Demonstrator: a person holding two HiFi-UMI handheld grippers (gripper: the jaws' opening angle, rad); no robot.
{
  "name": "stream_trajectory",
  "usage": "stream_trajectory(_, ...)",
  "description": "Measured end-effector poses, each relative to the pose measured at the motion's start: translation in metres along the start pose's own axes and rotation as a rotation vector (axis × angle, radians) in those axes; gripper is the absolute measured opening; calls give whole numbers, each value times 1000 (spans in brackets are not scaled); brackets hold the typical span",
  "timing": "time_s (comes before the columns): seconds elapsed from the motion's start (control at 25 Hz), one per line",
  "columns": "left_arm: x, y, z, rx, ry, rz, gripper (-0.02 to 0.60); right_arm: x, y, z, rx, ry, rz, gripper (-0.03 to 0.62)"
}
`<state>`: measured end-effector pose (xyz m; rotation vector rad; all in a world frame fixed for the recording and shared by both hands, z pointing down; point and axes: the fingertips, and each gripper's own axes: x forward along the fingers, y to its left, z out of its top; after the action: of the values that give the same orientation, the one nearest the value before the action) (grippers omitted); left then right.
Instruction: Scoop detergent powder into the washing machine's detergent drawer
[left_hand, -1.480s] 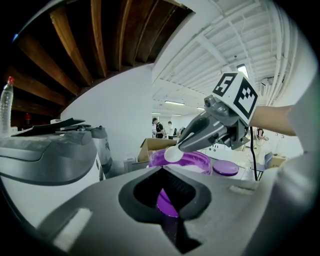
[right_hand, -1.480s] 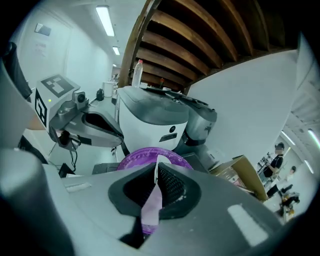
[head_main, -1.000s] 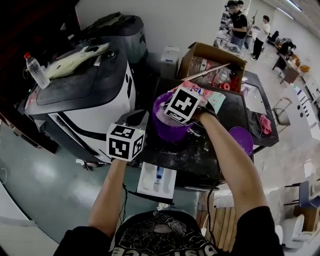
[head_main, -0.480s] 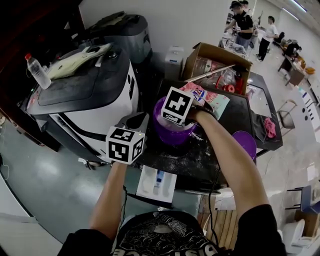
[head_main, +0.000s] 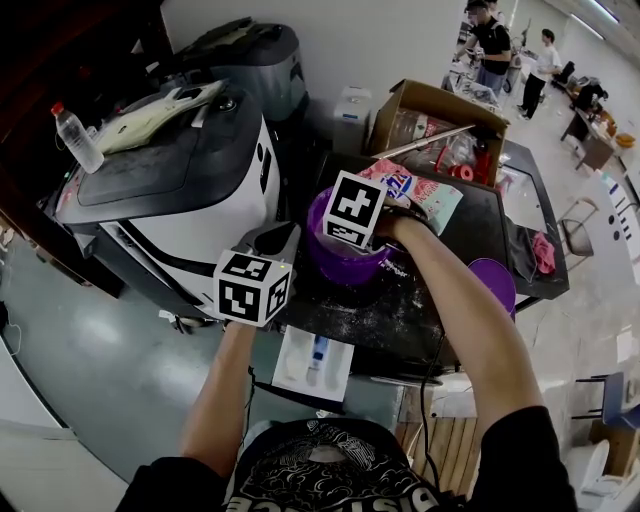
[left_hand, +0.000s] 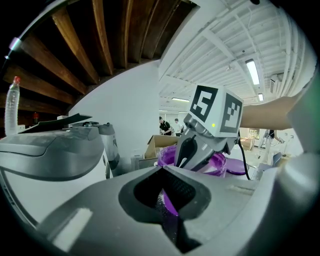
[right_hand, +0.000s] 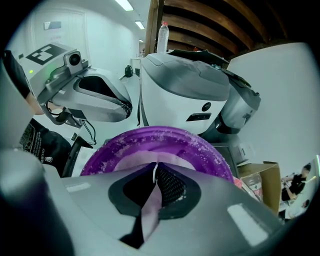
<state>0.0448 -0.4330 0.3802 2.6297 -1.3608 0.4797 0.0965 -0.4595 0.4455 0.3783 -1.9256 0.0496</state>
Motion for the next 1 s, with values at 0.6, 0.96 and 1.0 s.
stream_trajectory(0.6, -1, -4, -6, -11, 6, -5, 2, 3, 11, -5, 151, 48, 118, 37)
stream_trajectory(0.96, -5, -2, -9, -19, 5, 4, 2, -1, 11, -6, 285, 74, 144, 37)
stream_trajectory(1.0, -5, -1, -10, -21, 5, 6, 2, -2, 11, -5, 306, 70, 148, 37)
